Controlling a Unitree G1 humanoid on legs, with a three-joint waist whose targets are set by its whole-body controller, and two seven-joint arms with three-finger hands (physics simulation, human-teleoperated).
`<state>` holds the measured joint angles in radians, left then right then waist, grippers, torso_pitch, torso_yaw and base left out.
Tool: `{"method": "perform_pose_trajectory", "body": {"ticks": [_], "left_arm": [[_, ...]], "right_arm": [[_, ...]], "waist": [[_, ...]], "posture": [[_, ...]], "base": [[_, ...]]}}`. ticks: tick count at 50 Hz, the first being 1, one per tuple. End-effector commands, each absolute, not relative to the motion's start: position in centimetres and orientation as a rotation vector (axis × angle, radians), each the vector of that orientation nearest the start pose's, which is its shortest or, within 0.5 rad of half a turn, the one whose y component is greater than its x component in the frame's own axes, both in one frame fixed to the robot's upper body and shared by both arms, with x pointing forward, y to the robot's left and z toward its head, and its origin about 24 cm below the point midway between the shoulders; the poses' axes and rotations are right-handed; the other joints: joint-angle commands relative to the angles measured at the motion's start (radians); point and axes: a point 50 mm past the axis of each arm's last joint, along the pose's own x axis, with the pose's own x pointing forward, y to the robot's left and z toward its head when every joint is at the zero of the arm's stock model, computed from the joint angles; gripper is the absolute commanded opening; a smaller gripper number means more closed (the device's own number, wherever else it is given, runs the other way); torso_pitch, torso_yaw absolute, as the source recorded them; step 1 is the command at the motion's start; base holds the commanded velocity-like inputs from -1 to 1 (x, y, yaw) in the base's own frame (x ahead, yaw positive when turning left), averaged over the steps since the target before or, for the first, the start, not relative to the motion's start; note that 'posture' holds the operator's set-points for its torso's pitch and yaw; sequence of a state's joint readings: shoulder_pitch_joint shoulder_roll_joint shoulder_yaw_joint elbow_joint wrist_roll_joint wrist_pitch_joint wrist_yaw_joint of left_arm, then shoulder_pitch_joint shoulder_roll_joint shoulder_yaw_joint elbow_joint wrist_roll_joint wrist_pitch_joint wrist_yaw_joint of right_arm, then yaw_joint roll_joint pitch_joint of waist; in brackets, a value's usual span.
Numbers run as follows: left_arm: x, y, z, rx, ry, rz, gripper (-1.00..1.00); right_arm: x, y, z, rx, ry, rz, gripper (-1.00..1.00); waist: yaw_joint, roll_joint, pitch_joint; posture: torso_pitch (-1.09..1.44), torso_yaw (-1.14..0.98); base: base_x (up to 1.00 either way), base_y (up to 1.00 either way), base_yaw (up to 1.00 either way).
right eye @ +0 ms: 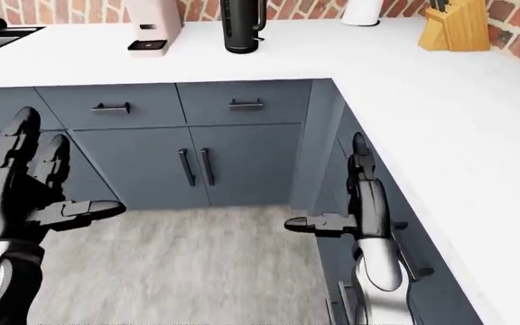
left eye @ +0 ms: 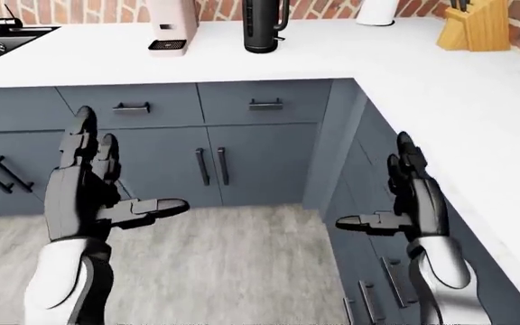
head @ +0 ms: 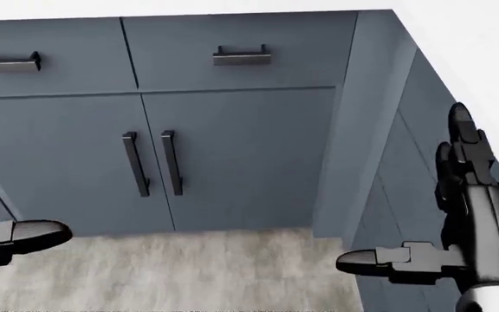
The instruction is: Close the lid of the electric kettle.
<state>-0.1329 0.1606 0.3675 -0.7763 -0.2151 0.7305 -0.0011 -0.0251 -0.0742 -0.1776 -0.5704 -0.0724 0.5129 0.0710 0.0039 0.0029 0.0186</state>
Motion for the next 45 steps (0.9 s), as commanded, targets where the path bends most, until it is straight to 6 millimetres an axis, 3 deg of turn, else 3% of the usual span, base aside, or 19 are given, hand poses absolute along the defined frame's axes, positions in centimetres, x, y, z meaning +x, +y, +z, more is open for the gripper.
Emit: {"method": "perform_pose_trajectory", "body": {"ticks": [1, 13, 26, 34, 45], "left_arm": [[21.7, 22.0, 20.0, 0.002, -0.280, 0.178, 1.00], [20.6, 24.8, 21.7, -0.008, -0.307, 0.258, 1.00], [20.1, 27.6, 22.0, -0.010, -0.320, 0.338, 1.00], [19.4, 28.9, 22.5, -0.005, -0.328, 0.381, 1.00], [17.7, 31.0, 23.9, -0.015, -0.359, 0.452, 1.00]], "right_arm": [[23.4, -19.7, 14.8, -0.152, -0.151, -0.140, 1.00], [22.5, -21.2, 17.1, -0.160, -0.192, -0.186, 1.00], [21.5, -21.8, 19.5, -0.179, -0.236, -0.213, 1.00], [20.4, -21.5, 22.4, -0.187, -0.292, -0.212, 1.00], [19.6, -22.7, 23.6, -0.173, -0.318, -0.246, 1.00]], "waist": [[0.001, 0.001, -0.013], [0.001, 0.006, -0.007], [0.000, 0.009, -0.002], [0.000, 0.010, 0.000], [-0.002, 0.011, 0.007]], "posture": [[0.00, 0.00], [0.00, 0.00], [0.00, 0.00], [0.00, 0.00], [0.00, 0.00]], "base": [[0.00, 0.00, 0.00], [0.00, 0.00, 0.00], [0.00, 0.00, 0.00], [0.00, 0.00, 0.00], [0.00, 0.00, 0.00]]}}
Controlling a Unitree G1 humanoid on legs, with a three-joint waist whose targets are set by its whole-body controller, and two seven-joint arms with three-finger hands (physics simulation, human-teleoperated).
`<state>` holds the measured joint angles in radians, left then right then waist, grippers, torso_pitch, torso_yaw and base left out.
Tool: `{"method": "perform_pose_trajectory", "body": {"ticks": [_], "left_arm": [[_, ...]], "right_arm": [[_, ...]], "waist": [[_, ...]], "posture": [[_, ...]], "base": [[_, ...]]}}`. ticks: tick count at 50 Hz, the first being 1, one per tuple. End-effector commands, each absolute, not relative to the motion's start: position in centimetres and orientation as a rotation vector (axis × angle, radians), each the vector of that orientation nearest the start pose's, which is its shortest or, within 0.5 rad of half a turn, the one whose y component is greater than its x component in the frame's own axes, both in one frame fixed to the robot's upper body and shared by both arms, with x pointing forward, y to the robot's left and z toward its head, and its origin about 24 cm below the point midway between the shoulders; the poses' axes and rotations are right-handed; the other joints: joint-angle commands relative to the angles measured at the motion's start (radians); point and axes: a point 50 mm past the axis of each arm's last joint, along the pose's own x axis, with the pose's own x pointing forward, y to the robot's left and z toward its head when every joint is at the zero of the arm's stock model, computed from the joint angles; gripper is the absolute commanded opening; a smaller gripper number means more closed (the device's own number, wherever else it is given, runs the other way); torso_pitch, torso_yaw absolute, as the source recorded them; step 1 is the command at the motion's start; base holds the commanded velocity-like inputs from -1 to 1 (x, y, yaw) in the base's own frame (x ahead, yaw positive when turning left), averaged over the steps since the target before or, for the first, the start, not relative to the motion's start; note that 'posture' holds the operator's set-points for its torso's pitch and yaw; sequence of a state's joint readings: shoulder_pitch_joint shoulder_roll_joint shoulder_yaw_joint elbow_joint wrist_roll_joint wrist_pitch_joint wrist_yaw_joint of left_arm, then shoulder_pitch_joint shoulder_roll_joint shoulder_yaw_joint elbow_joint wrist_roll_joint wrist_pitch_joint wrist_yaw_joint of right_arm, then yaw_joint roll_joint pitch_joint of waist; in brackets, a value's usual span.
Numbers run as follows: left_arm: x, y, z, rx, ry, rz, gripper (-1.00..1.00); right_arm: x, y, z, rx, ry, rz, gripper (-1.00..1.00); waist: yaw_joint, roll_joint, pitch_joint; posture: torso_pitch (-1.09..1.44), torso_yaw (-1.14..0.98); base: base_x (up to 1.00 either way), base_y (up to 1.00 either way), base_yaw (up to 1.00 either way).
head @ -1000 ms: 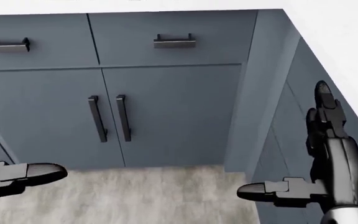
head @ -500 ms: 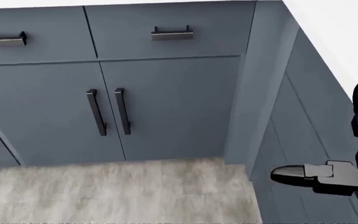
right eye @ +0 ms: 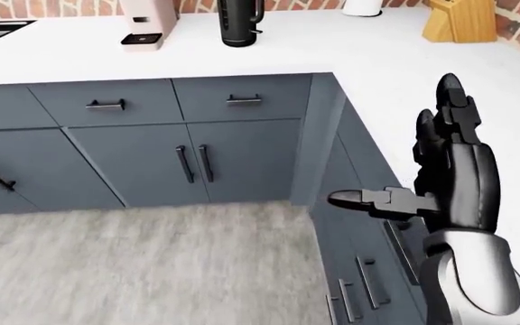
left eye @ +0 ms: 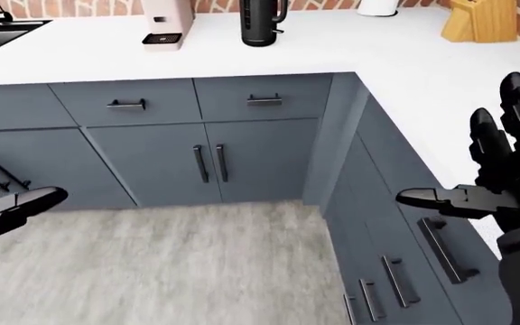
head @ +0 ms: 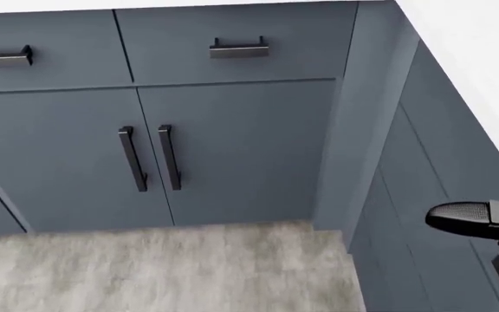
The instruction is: Close the lid of the electric kettle.
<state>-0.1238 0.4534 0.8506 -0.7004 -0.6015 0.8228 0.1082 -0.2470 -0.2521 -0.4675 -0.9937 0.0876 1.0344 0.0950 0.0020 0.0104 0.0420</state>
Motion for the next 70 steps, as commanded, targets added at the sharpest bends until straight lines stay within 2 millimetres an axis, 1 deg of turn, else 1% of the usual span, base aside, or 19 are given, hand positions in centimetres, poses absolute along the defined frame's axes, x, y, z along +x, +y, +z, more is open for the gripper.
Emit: {"method": "perform_pose_trajectory", "body": {"ticks": [1, 8, 11, 18, 46, 48, 49, 50, 51, 53, 56, 58, 60, 61, 64, 66, 68, 69, 70], "left_arm": [[17.6, 31.1, 24.1, -0.015, -0.362, 0.454, 1.00], [16.7, 32.3, 24.9, -0.021, -0.385, 0.495, 1.00], [16.4, 32.3, 25.3, -0.017, -0.392, 0.497, 1.00], [16.5, 32.5, 25.2, -0.017, -0.398, 0.505, 1.00], [16.6, 32.2, 25.1, -0.012, -0.392, 0.493, 1.00], [16.6, 32.2, 25.1, -0.012, -0.392, 0.493, 1.00], [16.7, 32.1, 25.1, -0.011, -0.391, 0.491, 1.00], [16.7, 32.1, 25.0, -0.011, -0.391, 0.491, 1.00], [16.7, 32.2, 25.0, -0.011, -0.390, 0.492, 1.00], [16.7, 32.3, 25.0, -0.013, -0.390, 0.494, 1.00], [16.7, 32.1, 25.0, -0.012, -0.390, 0.492, 1.00], [16.7, 32.1, 25.0, -0.011, -0.389, 0.492, 1.00], [16.7, 32.3, 24.8, -0.012, -0.387, 0.494, 1.00], [16.8, 32.3, 24.9, -0.013, -0.388, 0.494, 1.00], [16.8, 32.2, 24.8, -0.013, -0.388, 0.493, 1.00], [16.8, 32.2, 24.7, -0.012, -0.385, 0.494, 1.00], [16.7, 32.2, 24.9, -0.013, -0.387, 0.494, 1.00], [16.7, 32.2, 24.8, -0.013, -0.386, 0.495, 1.00], [16.6, 32.2, 24.9, -0.012, -0.386, 0.495, 1.00]], "right_arm": [[19.6, -22.7, 23.6, -0.175, -0.319, -0.248, 1.00], [19.1, -23.5, 24.1, -0.172, -0.336, -0.277, 1.00], [19.1, -23.7, 24.1, -0.171, -0.337, -0.285, 1.00], [18.9, -24.1, 24.2, -0.165, -0.341, -0.300, 1.00], [19.4, -23.8, 23.4, -0.226, -0.291, -0.306, 1.00], [19.4, -23.8, 23.4, -0.231, -0.289, -0.307, 1.00], [19.4, -23.8, 23.4, -0.230, -0.288, -0.306, 1.00], [19.4, -23.8, 23.4, -0.228, -0.289, -0.304, 1.00], [19.4, -23.8, 23.4, -0.229, -0.289, -0.304, 1.00], [19.4, -23.8, 23.4, -0.230, -0.288, -0.303, 1.00], [19.5, -23.8, 23.2, -0.227, -0.288, -0.303, 1.00], [19.4, -23.8, 23.2, -0.229, -0.286, -0.304, 1.00], [19.5, -23.8, 23.2, -0.230, -0.287, -0.302, 1.00], [19.5, -23.8, 23.1, -0.230, -0.285, -0.302, 1.00], [19.5, -23.7, 23.1, -0.233, -0.284, -0.301, 1.00], [19.6, -23.8, 23.0, -0.233, -0.283, -0.302, 1.00], [19.6, -23.7, 23.0, -0.232, -0.285, -0.300, 1.00], [19.6, -23.7, 23.0, -0.231, -0.286, -0.300, 1.00], [19.6, -23.7, 22.9, -0.232, -0.284, -0.300, 1.00]], "waist": [[-0.001, 0.004, -0.016], [-0.002, 0.006, -0.009], [-0.003, 0.007, -0.008], [-0.003, 0.006, -0.005], [-0.003, 0.006, -0.004], [-0.004, 0.007, -0.005], [-0.004, 0.013, -0.029], [-0.003, 0.006, -0.013], [-0.004, 0.007, -0.004], [-0.004, 0.017, -0.004], [-0.005, 0.044, -0.001], [-0.004, 0.037, -0.005], [-0.005, 0.039, 0.000], [-0.004, 0.034, -0.003], [-0.002, 0.000, -0.003], [0.001, -0.042, -0.008], [-0.008, -0.018, -0.007], [-0.005, -0.029, -0.002], [-0.006, -0.033, -0.006]], "posture": [[0.00, 0.00], [0.00, 0.00], [0.00, 0.00], [0.00, 0.00], [0.00, 0.00], [0.00, 0.00], [0.00, 0.00], [0.00, 0.00], [0.00, 0.00], [0.00, 0.00], [0.00, 0.00], [0.00, 0.00], [0.00, 0.00], [0.00, 0.00], [0.00, 0.00], [0.00, 0.00], [0.00, 0.00], [0.00, 0.00], [0.00, 0.00]], "base": [[0.00, 0.00, 0.00], [0.00, 0.00, 0.00], [0.00, 0.00, 0.00], [0.00, 0.00, 0.00], [0.00, 0.00, 0.00], [0.00, 0.00, 0.00], [0.10, 0.12, 0.00], [0.11, 0.12, 0.00], [0.10, 0.12, 0.00], [0.11, 0.11, 0.00], [0.10, 0.12, 0.00], [0.11, 0.11, 0.00], [0.11, 0.12, 0.00], [0.11, 0.11, 0.00], [0.11, 0.11, 0.00], [0.11, 0.11, 0.00], [0.11, 0.12, 0.00], [0.10, 0.12, 0.00], [0.12, 0.12, 0.00]]}}
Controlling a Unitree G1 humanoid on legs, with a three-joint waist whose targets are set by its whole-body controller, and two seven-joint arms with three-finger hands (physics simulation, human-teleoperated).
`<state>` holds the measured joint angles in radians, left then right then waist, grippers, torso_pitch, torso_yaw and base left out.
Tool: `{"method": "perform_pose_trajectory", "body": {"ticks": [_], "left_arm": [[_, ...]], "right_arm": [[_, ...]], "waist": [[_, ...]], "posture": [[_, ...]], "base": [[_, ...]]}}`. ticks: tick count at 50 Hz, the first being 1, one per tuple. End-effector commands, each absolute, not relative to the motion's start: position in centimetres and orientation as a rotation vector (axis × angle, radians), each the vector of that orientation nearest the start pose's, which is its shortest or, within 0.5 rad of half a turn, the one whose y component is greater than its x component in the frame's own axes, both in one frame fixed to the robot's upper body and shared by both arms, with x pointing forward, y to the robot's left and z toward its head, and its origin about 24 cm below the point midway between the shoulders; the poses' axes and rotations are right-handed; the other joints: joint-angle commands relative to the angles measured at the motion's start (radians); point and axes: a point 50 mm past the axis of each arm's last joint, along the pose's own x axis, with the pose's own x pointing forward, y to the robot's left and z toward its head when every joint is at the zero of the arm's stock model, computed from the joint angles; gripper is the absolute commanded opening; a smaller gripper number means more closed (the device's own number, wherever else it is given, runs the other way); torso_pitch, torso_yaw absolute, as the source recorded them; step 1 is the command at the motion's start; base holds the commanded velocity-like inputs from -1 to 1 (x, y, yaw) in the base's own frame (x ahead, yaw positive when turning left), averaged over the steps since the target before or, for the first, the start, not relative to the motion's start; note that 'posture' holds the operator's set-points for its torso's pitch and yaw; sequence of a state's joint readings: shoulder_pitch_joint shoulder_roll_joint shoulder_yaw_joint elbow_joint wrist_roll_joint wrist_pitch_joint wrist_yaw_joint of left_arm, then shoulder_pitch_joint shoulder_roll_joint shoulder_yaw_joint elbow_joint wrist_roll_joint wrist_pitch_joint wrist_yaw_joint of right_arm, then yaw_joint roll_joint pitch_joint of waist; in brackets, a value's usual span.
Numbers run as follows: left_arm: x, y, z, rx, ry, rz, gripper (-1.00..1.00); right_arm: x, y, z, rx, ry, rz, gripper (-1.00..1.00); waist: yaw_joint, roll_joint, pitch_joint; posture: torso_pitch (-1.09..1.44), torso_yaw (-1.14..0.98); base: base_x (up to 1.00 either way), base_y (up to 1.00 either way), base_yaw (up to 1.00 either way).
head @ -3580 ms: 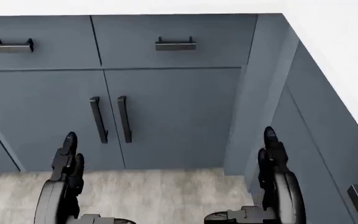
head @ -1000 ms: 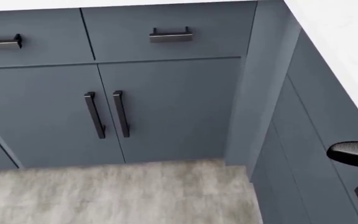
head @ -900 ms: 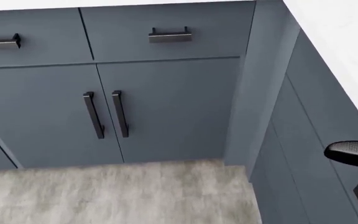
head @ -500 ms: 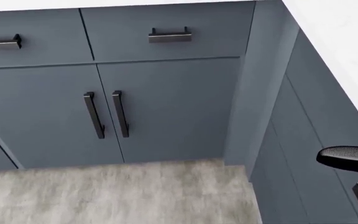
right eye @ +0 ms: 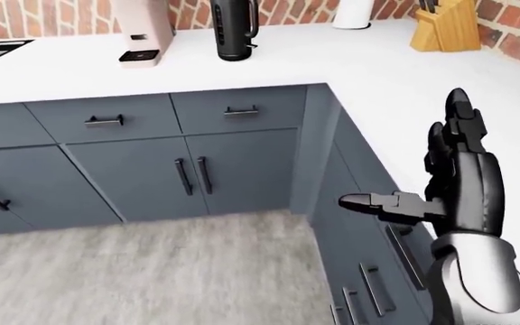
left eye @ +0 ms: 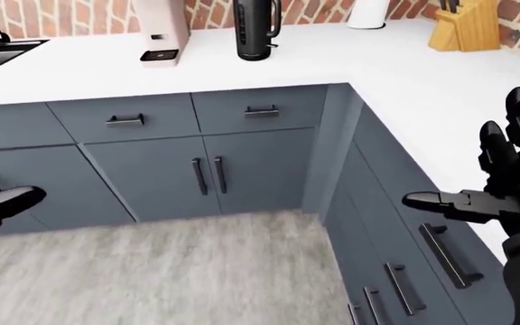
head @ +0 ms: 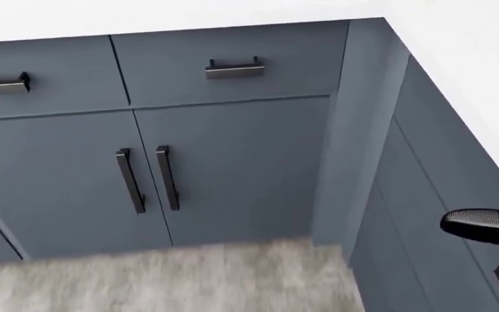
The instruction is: Close the lid of the electric kettle.
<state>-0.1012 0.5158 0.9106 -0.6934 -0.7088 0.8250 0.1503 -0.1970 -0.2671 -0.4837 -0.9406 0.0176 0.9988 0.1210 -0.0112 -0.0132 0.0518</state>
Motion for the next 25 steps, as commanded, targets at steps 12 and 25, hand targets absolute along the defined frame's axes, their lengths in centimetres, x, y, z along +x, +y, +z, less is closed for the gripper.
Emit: {"method": "perform_pose_trajectory", "body": {"ticks": [12, 25], "left_arm": [[16.69, 32.20, 24.83, -0.001, -0.386, 0.499, 1.00], [16.74, 32.22, 24.88, 0.009, -0.386, 0.501, 1.00]], "right_arm": [[19.50, -23.71, 22.96, -0.242, -0.280, -0.303, 1.00], [19.64, -23.80, 22.74, -0.255, -0.272, -0.310, 1.00]], "waist": [[0.009, 0.096, -0.009], [0.009, -0.021, -0.019]], "posture": [[0.00, 0.00], [0.00, 0.00]], "base": [[0.11, 0.11, 0.00], [0.11, 0.11, 0.00]]}}
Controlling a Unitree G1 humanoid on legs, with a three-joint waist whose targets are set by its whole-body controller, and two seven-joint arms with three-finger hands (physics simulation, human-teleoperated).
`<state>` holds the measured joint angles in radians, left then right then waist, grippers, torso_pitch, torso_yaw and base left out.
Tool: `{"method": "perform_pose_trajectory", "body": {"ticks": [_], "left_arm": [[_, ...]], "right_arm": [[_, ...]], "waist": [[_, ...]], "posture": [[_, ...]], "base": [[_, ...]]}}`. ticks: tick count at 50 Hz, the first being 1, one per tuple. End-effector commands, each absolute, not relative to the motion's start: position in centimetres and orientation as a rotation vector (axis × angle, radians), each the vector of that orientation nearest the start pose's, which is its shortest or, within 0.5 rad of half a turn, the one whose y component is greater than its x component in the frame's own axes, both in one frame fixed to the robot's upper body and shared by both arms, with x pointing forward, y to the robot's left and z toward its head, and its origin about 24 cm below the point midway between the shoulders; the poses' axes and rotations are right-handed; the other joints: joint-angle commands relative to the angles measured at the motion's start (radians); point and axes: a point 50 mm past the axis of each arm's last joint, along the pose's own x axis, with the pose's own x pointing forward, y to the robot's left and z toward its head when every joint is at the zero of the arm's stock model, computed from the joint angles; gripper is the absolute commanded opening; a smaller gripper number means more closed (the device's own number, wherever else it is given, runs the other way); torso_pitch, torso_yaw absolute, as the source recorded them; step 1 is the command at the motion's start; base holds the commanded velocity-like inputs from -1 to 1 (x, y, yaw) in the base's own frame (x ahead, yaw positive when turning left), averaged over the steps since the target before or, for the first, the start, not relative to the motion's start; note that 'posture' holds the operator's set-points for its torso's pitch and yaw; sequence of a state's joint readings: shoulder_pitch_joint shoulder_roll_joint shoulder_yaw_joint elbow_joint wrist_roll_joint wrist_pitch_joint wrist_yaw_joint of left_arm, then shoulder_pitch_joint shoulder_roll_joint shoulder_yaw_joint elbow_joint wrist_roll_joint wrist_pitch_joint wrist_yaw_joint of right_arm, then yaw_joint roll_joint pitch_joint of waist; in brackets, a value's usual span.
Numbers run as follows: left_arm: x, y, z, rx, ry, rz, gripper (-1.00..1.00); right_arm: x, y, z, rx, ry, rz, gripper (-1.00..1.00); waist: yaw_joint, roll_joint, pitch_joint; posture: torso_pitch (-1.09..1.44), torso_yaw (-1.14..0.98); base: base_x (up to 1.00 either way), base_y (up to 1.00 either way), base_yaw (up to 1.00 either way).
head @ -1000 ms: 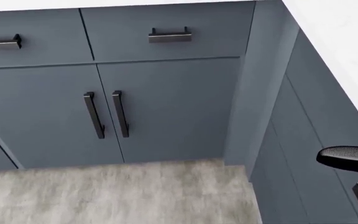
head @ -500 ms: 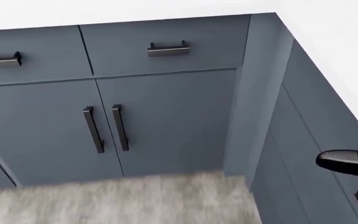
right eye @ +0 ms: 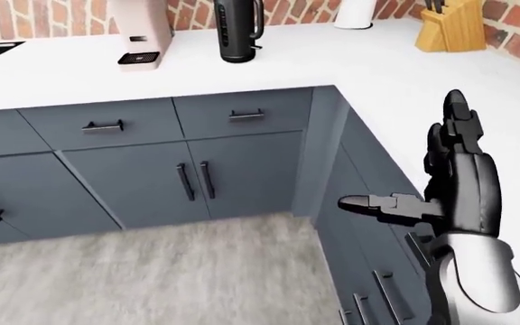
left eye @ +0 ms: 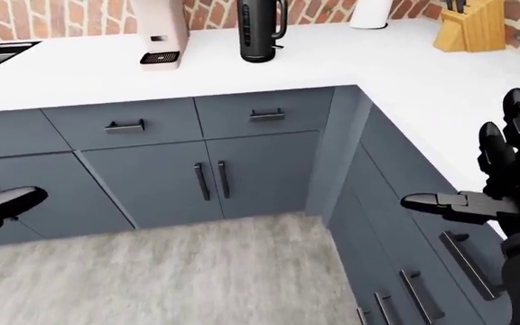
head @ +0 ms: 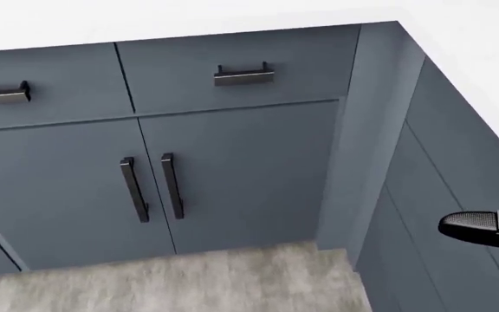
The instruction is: Close the lid of the electric kettle.
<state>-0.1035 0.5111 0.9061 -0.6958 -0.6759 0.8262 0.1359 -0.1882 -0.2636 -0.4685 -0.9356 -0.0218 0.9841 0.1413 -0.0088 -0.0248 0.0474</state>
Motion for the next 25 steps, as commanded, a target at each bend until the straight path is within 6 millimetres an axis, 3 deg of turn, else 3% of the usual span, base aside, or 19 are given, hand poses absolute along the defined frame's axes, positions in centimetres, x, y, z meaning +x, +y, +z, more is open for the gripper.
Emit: {"method": "perform_pose_trajectory", "body": {"ticks": [1, 8, 10, 11, 12, 14, 21, 23, 24, 25], "left_arm": [[16.80, 32.23, 24.84, 0.010, -0.386, 0.501, 1.00], [17.04, 32.29, 24.57, 0.009, -0.385, 0.500, 1.00], [16.99, 32.30, 24.57, 0.009, -0.385, 0.502, 1.00], [16.90, 32.29, 24.64, 0.010, -0.385, 0.502, 1.00], [16.89, 32.29, 24.60, 0.010, -0.384, 0.503, 1.00], [16.97, 32.30, 24.53, 0.009, -0.384, 0.502, 1.00], [16.78, 32.21, 24.71, 0.011, -0.384, 0.502, 1.00], [16.70, 32.19, 24.81, 0.011, -0.385, 0.502, 1.00], [16.71, 32.21, 24.78, 0.011, -0.385, 0.503, 1.00], [16.68, 32.23, 24.82, 0.011, -0.386, 0.503, 1.00]], "right_arm": [[19.67, -23.79, 22.74, -0.257, -0.271, -0.309, 1.00], [19.72, -23.80, 22.64, -0.269, -0.267, -0.314, 1.00], [19.67, -23.81, 22.69, -0.272, -0.266, -0.316, 1.00], [19.65, -23.79, 22.70, -0.270, -0.267, -0.315, 1.00], [19.63, -23.78, 22.72, -0.269, -0.267, -0.314, 1.00], [19.63, -23.80, 22.67, -0.269, -0.267, -0.315, 1.00], [19.70, -23.79, 22.60, -0.264, -0.269, -0.312, 1.00], [19.70, -23.78, 22.58, -0.265, -0.269, -0.312, 1.00], [19.62, -23.76, 22.65, -0.266, -0.269, -0.313, 1.00], [19.63, -23.78, 22.66, -0.265, -0.270, -0.313, 1.00]], "waist": [[0.004, -0.007, -0.018], [0.002, 0.046, -0.011], [-0.003, 0.088, -0.018], [-0.004, 0.130, -0.032], [0.005, 0.102, -0.024], [0.004, 0.106, -0.006], [0.009, 0.034, -0.006], [0.011, -0.001, -0.009], [0.011, -0.030, -0.021], [0.001, 0.013, -0.013]], "posture": [[0.00, 0.00], [0.00, 0.00], [0.00, 0.00], [0.00, 0.00], [0.00, 0.00], [0.00, 0.00], [0.00, 0.00], [0.00, 0.00], [0.00, 0.00], [0.00, 0.00]], "base": [[0.10, 0.11, 0.00], [0.10, 0.20, 0.00], [0.11, 0.27, 0.00], [0.11, 0.26, 0.00], [0.11, 0.25, 0.00], [0.11, 0.27, 0.00], [0.10, 0.26, 0.00], [0.11, 0.26, 0.00], [0.11, 0.24, 0.00], [0.10, 0.26, 0.00]]}}
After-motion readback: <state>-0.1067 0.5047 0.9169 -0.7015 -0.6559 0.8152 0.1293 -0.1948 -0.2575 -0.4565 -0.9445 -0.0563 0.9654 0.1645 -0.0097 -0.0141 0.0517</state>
